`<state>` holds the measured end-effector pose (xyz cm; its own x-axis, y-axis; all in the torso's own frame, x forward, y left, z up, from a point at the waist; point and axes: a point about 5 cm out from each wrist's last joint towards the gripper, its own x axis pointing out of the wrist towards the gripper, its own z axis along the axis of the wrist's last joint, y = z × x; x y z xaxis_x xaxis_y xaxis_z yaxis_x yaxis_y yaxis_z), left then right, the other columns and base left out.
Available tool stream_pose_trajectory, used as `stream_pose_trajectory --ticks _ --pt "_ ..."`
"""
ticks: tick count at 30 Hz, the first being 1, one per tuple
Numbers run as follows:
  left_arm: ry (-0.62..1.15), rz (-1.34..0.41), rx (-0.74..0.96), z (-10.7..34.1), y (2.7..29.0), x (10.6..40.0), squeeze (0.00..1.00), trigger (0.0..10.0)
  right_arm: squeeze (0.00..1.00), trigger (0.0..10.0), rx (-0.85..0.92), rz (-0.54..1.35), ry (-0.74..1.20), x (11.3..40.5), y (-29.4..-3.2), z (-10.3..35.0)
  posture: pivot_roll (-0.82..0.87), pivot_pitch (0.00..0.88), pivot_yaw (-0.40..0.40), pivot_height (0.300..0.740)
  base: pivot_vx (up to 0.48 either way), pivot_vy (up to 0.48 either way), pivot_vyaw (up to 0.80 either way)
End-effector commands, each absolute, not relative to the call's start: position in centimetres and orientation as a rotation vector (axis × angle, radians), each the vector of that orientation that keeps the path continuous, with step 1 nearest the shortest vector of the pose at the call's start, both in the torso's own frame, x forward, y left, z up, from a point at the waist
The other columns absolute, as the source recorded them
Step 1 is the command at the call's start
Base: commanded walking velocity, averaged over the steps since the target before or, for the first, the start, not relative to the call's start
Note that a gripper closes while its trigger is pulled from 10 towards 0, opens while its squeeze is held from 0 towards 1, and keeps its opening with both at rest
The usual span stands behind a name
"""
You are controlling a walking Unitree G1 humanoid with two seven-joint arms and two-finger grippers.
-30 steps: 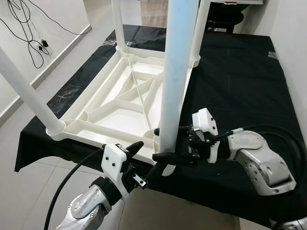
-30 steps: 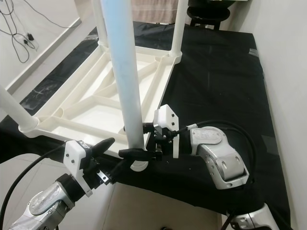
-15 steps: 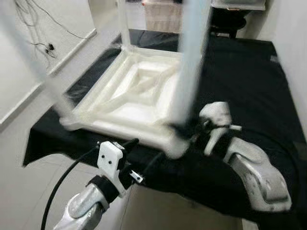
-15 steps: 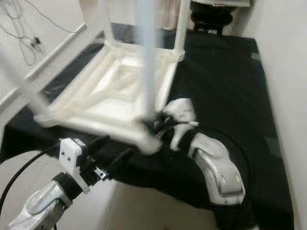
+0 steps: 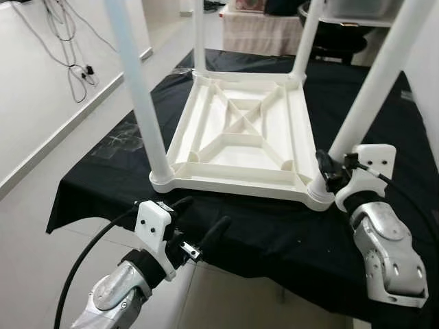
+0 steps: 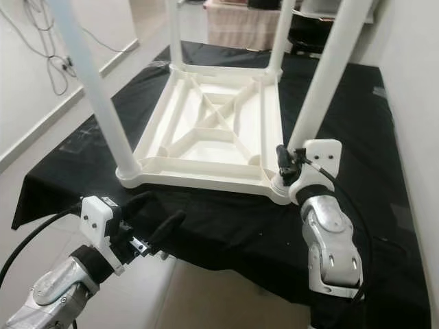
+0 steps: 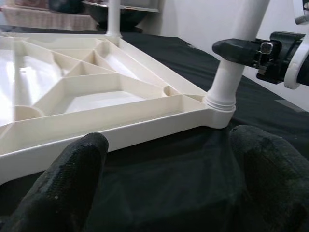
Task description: Building children table
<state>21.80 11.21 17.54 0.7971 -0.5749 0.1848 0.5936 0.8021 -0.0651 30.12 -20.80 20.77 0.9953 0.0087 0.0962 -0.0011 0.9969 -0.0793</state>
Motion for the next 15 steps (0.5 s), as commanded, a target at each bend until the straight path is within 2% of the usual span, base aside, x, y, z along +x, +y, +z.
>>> stream_pose_trajectory --ticks 1,2,3,4,6,11,13,14,15 --pt "-0.155 -0.633 -0.128 17.4 11.2 21.7 0.0 10.0 0.0 10.0 -0.062 0.112 0.006 30.2 -18.9 18.8 0.0 0.177 0.024 0.74 0.0 0.0 0.0" --pt "-0.155 -0.635 -0.13 17.4 11.2 21.8 0.0 10.0 0.0 10.0 -0.022 0.244 -0.014 30.0 -17.2 19.2 0.0 0.177 0.024 0.74 0.0 0.0 0.0" --pt "-0.155 -0.636 -0.131 17.4 11.2 21.8 0.0 10.0 0.0 10.0 -0.011 0.281 -0.023 30.0 -16.7 19.4 0.0 0.177 0.024 0.74 0.0 0.0 0.0" --pt "-0.155 -0.637 -0.131 17.4 11.1 21.8 0.0 10.0 1.0 10.0 -0.054 0.52 -0.042 29.1 -14.7 19.9 0.0 0.174 0.024 0.74 0.0 0.0 0.0" --pt "-0.155 -0.637 -0.132 17.4 11.1 21.8 0.0 10.0 1.0 10.0 -0.101 0.643 -0.066 28.5 -13.6 20.3 0.0 0.174 0.024 0.74 0.0 0.0 0.0" --pt "-0.156 -0.635 -0.132 17.4 11.1 21.8 0.0 10.0 1.0 10.0 -0.08 0.802 -0.076 28.1 -12.7 21.1 0.01 0.172 0.019 0.74 0.0 0.0 0.0" --pt "-0.157 -0.634 -0.132 17.4 11.0 21.7 0.0 10.0 1.0 10.0 -0.166 0.889 -0.085 28.1 -12.4 21.4 0.01 0.169 0.02 0.74 0.0 0.0 0.0" --pt "-0.157 -0.634 -0.132 17.3 11.0 21.7 0.0 10.0 0.87 10.0 -0.189 0.92 -0.077 28.2 -12.4 21.4 0.01 0.167 0.018 0.74 0.0 0.0 0.0" --pt "-0.156 -0.634 -0.132 17.3 11.0 21.7 0.0 10.0 0.44 10.0 -0.214 0.946 -0.073 28.3 -12.4 21.4 0.01 0.167 0.018 0.74 0.0 0.0 0.0"
